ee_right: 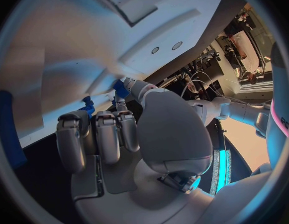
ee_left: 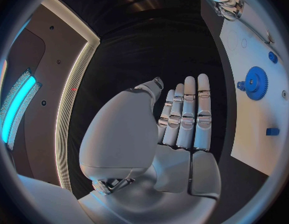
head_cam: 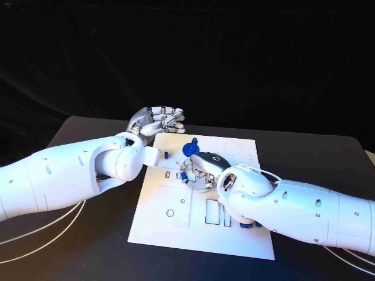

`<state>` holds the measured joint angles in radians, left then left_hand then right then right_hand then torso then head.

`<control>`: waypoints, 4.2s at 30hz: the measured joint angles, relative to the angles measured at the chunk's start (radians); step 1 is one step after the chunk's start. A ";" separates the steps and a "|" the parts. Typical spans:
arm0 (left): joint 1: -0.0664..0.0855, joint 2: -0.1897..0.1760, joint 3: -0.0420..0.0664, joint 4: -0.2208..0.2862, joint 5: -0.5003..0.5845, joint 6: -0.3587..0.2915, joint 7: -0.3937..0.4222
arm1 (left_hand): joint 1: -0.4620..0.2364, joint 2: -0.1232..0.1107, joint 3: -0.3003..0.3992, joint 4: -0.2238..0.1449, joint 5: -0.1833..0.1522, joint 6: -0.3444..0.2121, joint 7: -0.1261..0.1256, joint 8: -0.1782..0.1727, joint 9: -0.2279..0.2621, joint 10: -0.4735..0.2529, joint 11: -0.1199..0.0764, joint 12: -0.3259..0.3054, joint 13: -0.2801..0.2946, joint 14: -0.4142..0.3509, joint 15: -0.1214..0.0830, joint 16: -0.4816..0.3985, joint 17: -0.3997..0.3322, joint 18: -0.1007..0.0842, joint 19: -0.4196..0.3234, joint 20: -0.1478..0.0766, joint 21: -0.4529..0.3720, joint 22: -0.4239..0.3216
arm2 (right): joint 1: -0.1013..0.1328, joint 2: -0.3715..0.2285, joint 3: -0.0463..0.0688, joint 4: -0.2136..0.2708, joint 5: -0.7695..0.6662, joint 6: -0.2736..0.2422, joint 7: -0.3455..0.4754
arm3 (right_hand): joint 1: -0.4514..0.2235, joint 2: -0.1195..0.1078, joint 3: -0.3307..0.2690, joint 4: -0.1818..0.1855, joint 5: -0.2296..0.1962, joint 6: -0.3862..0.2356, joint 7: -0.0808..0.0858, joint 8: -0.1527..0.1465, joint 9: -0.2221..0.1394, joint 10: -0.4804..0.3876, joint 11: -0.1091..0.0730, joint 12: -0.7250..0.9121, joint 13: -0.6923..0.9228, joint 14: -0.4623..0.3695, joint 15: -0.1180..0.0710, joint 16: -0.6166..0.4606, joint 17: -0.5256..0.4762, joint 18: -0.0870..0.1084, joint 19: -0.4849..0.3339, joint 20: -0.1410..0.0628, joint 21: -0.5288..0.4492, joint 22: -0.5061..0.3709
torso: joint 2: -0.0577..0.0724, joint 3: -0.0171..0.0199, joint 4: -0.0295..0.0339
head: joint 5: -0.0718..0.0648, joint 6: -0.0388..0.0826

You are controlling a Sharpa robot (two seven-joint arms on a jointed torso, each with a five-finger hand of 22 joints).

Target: Assemble the parts on the task board

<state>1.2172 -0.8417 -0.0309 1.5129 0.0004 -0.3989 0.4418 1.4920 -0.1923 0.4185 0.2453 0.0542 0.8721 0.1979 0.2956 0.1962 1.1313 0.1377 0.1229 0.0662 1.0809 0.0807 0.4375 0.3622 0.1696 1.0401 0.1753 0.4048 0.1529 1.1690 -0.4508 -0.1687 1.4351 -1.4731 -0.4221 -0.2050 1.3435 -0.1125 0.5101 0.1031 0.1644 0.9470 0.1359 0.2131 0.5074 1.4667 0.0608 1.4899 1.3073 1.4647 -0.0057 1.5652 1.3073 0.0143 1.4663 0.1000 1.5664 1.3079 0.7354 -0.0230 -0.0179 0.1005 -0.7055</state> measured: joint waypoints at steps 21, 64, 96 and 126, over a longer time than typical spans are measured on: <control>0.000 -0.003 0.000 -0.001 0.000 0.000 -0.001 | 0.000 0.000 0.004 -0.004 0.000 0.000 0.000 0.000 0.000 0.000 0.000 0.000 0.000 0.000 0.000 0.000 0.002 0.000 0.000 0.000 0.000 0.000 | -0.001 -0.009 -0.001 0.027 0.007 -0.061 0.005 | -0.010 -0.011 0.001 0.000 -0.003 0.002 0.002 0.031 0.000 -0.088 -0.011 -0.139 0.000 0.004 -0.004 0.000 0.001 0.000 0.000 0.000 0.000 0.000 | 0.001 0.0000 0.0016 | -0.003 0.001; 0.000 -0.006 0.000 0.000 0.001 0.000 -0.002 | 0.000 0.000 0.008 -0.008 0.000 0.000 0.000 0.000 0.000 0.000 0.000 -0.004 0.000 0.000 0.000 0.000 0.005 0.000 0.000 0.000 0.000 -0.001 | -0.034 0.024 -0.002 -0.048 0.119 -0.151 0.070 | -0.015 -0.024 0.029 -0.046 -0.100 0.015 0.002 0.020 0.000 -0.003 -0.014 0.014 0.001 0.000 -0.007 0.000 0.000 0.000 0.000 -0.007 0.000 0.000 | 0.002 0.0006 0.0033 | 0.003 -0.013; 0.000 -0.014 0.000 0.000 0.001 0.000 -0.003 | 0.000 0.000 0.008 -0.008 0.000 0.000 0.000 0.000 0.000 0.000 0.000 -0.004 0.000 0.000 0.000 0.000 0.005 0.000 0.000 0.000 0.000 0.000 | -0.038 0.016 0.000 -0.056 0.125 -0.147 0.080 | -0.027 -0.026 0.025 -0.050 -0.111 0.025 0.000 0.020 0.002 -0.004 -0.014 0.014 0.001 0.000 -0.007 0.000 0.000 0.000 0.000 -0.007 0.000 0.000 | 0.002 0.0007 0.0027 | 0.004 -0.022; 0.000 -0.018 0.000 0.001 0.001 0.000 -0.004 | 0.000 0.000 0.008 -0.008 0.000 0.000 0.000 0.000 0.000 0.000 0.000 -0.004 0.000 0.000 0.000 0.000 0.004 0.000 0.000 0.000 0.000 0.000 | -0.035 0.006 0.003 -0.049 0.108 -0.115 0.069 | -0.033 -0.033 0.016 -0.052 -0.113 0.029 -0.004 0.022 0.030 -0.004 -0.014 0.002 0.000 0.000 -0.007 0.000 0.001 0.000 0.000 -0.007 0.000 -0.001 | 0.001 0.0001 0.0044 | 0.003 -0.023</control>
<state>1.2173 -0.8592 -0.0313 1.5140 0.0015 -0.3993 0.4378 1.4920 -0.1923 0.4266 0.2372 0.0542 0.8721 0.1979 0.2956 0.1963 1.1313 0.1377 0.1190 0.0662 1.0810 0.0807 0.4375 0.3665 0.1696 1.0401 0.1752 0.4048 0.1525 1.1335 -0.4451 -0.1656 1.3860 -1.3648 -0.5371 -0.1357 1.3105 -0.1452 0.5266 0.0508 0.0515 0.9762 0.1324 0.2351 0.5370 1.4631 0.0464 1.4924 1.3076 1.4648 -0.0128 1.5652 1.3078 0.0143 1.4662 0.0932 1.5664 1.3074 0.7368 -0.0229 -0.0135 0.1031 -0.7284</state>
